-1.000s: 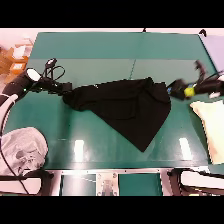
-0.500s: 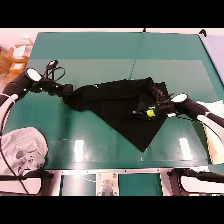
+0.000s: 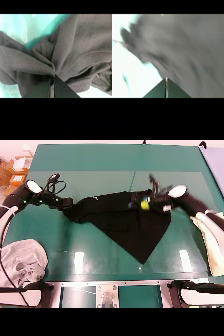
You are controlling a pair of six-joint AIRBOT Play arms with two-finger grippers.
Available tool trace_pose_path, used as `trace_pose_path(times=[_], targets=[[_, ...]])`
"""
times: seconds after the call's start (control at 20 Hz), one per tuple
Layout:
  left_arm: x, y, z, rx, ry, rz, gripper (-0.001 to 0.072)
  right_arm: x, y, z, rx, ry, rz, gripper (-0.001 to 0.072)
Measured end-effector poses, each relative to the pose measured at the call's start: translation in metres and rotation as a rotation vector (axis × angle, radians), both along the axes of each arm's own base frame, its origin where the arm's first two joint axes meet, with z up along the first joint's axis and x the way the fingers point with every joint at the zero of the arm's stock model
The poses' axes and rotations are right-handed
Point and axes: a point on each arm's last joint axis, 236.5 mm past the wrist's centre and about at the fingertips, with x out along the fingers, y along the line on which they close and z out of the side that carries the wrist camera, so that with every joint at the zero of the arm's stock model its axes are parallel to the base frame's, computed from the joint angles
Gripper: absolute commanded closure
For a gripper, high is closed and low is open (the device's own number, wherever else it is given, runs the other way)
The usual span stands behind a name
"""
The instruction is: Fold the shirts.
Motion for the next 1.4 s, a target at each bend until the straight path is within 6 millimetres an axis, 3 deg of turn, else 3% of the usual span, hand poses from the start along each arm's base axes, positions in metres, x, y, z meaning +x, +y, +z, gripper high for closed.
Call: trace_pose_path(times=[0.05,0.15,0.25,0.4,0.5,0.7,0.9,0.95,1.0,1.05,1.25,1.4], targets=[[0.000,0.000,0.000,0.000,0.001,-0.001,0.0670,0.025,0.003,0.032,0.019,-0.076,-0.008,0.0698],[-0.001,0.000,0.000,0.000,0.003,-0.004,0.0670,0.072,0.010,0.079,0.048,-0.187,-0.017,0.0698],[-0.001,0.000,0.000,0.003,0.002,-0.011,0.0670,0.107,0.015,0.099,0.050,-0.232,-0.013,0.0698],[-0.002,0.000,-0.001,0.007,0.002,-0.020,0.0670,0.125,-0.007,0.068,-0.065,-0.161,-0.020,0.0700],[-0.004,0.000,-0.001,0.007,0.006,-0.025,0.0670,0.117,-0.028,0.036,-0.150,-0.071,-0.016,0.0701],[-0.006,-0.001,-0.002,0.006,0.015,-0.031,0.0670,0.063,-0.071,-0.015,-0.254,0.117,-0.010,0.0701],[-0.008,-0.001,-0.002,0.005,0.021,-0.036,0.0670,-0.038,-0.116,-0.050,-0.287,0.300,-0.059,0.0698],[-0.008,-0.001,-0.002,0.005,0.022,-0.037,0.0670,-0.065,-0.122,-0.055,-0.285,0.330,-0.071,0.0612],[-0.008,-0.002,-0.002,0.005,0.023,-0.037,0.0670,-0.091,-0.126,-0.059,-0.284,0.356,-0.081,0.0353],[-0.009,-0.002,-0.002,0.004,0.024,-0.038,0.0670,-0.118,-0.128,-0.063,-0.279,0.383,-0.093,0.0257],[-0.009,-0.002,-0.002,0.003,0.027,-0.039,0.0670,-0.206,-0.121,-0.086,-0.259,0.521,-0.123,0.0260],[-0.009,-0.002,-0.002,0.002,0.027,-0.038,0.0670,-0.248,-0.115,-0.106,-0.256,0.620,-0.129,0.0260]])
